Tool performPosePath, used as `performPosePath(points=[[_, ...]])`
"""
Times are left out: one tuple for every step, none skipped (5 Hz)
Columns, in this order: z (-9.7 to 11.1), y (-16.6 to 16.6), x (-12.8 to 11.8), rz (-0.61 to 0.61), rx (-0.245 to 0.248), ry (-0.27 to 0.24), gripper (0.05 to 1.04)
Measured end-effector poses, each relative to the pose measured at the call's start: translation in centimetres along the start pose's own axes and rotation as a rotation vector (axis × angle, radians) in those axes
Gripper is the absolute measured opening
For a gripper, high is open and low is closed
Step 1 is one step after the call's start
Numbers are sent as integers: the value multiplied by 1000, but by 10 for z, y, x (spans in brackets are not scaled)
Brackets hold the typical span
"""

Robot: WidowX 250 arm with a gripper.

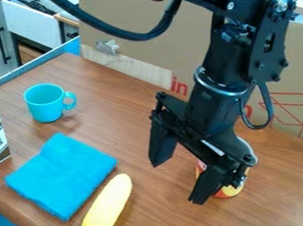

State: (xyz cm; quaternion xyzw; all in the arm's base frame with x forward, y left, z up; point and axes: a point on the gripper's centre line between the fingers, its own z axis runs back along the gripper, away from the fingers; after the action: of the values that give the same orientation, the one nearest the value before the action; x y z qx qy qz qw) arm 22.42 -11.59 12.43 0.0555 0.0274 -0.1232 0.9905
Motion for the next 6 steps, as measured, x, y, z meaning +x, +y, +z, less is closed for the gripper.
performPosePath(points=[[-6, 1, -2, -2, 7, 24, 999], [-11, 11, -20, -18, 18, 28, 999], [-15, 28, -41, 13, 20, 30, 999], [-35, 39, -51, 35, -15, 28, 999], [-50, 48, -48, 77, -42, 33, 999], [-56, 58, -49, 135, -54, 27, 999]])
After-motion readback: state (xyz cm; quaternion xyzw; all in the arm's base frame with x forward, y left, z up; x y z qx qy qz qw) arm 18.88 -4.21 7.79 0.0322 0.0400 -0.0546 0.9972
